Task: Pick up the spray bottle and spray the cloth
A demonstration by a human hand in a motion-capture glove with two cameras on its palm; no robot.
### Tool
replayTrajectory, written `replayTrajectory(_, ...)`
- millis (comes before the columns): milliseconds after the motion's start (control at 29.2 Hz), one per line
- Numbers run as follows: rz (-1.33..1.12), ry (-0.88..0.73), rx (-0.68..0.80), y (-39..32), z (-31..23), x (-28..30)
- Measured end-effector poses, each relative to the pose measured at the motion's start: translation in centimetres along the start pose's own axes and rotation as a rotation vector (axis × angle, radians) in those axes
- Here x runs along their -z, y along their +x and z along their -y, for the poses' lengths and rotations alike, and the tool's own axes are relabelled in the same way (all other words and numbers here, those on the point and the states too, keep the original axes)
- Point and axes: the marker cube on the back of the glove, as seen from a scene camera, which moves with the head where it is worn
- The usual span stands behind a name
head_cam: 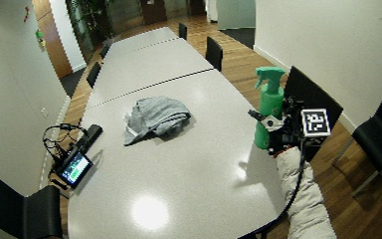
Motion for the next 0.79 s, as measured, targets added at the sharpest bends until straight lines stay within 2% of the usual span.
replayTrajectory(480, 0.061, 0.060, 0.031, -2.3, 0.9, 0.6)
replayTrajectory(617, -0.115, 0.053, -0.004, -0.4, -0.7, 2.0)
replayTrajectory(788, -0.455, 0.017, 0.006, -1.1, 1.8, 2.0)
